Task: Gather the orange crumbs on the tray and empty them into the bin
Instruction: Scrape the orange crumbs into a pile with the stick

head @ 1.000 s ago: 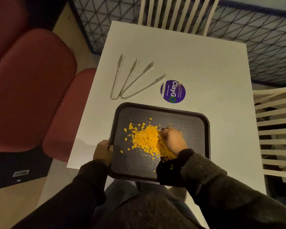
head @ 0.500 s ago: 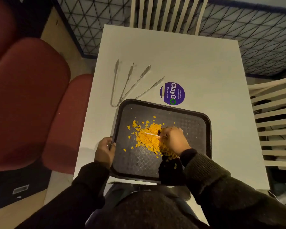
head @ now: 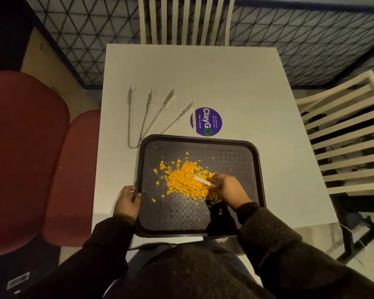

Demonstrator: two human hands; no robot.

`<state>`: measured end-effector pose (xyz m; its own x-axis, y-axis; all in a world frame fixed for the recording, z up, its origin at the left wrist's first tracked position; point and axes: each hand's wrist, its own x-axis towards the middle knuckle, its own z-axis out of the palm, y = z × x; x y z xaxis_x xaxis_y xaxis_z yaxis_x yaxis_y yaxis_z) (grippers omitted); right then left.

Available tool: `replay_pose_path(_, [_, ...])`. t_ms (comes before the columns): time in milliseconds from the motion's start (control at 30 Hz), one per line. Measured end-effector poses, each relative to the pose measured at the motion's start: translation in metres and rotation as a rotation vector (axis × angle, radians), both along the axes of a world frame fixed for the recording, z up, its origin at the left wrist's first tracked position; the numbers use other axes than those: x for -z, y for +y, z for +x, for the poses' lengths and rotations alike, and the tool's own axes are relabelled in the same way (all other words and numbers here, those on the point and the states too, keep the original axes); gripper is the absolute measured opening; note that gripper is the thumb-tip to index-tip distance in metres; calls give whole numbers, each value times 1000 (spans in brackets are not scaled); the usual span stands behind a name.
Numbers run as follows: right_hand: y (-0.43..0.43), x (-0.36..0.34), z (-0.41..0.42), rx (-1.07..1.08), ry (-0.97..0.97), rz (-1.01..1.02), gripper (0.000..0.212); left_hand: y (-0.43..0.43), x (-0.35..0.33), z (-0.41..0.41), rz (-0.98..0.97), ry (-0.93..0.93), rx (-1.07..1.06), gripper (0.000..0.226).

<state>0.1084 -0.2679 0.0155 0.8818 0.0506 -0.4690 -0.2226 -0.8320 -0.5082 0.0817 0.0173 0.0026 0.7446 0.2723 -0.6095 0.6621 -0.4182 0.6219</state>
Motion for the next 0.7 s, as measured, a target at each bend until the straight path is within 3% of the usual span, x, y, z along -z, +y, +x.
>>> replay_pose_path(233, [-20, -5, -28, 423, -80, 81, 12, 5, -2, 1, 32, -10, 51, 29])
replay_pose_path(433, [-39, -1, -76, 327, -27, -152, 13, 4, -5, 5, 28, -6, 52, 30])
replay_pose_path(567, [-44, 8, -90, 457, -31, -52, 4, 3, -7, 5, -9, 27, 43, 33])
replay_pose_path(700, [-53, 3, -104, 235, -118, -49, 3, 3, -8, 8, 25, 27, 80, 37])
